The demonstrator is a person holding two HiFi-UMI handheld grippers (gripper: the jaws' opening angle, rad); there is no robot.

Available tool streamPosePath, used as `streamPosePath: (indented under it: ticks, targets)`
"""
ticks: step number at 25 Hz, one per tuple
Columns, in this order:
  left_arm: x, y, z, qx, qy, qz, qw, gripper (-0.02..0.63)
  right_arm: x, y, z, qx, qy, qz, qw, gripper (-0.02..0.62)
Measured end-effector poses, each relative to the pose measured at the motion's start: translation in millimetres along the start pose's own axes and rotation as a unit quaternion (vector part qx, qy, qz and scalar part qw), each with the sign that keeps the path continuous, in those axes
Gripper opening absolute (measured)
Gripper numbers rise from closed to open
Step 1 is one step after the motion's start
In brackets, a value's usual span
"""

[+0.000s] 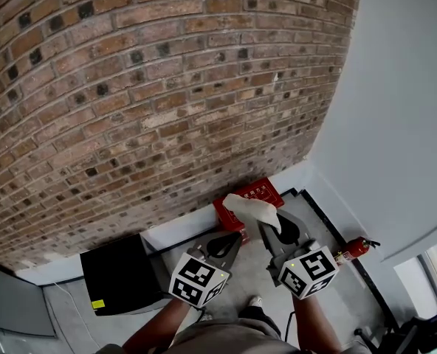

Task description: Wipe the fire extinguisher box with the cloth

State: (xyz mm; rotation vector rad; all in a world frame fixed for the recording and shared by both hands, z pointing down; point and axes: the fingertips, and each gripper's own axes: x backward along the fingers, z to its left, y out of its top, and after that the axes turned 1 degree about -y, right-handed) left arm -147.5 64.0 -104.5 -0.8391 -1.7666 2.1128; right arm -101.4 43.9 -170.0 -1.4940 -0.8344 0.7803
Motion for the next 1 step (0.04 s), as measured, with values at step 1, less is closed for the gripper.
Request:
streamPosePath:
  ticks: [1]
  targets:
    - [-0.4, 0.6, -0.7, 0.0, -0.001, 0.0, 1.0, 0.0, 0.2, 0.4, 0.0, 0.0, 0.0, 0.0, 1.0, 0.08]
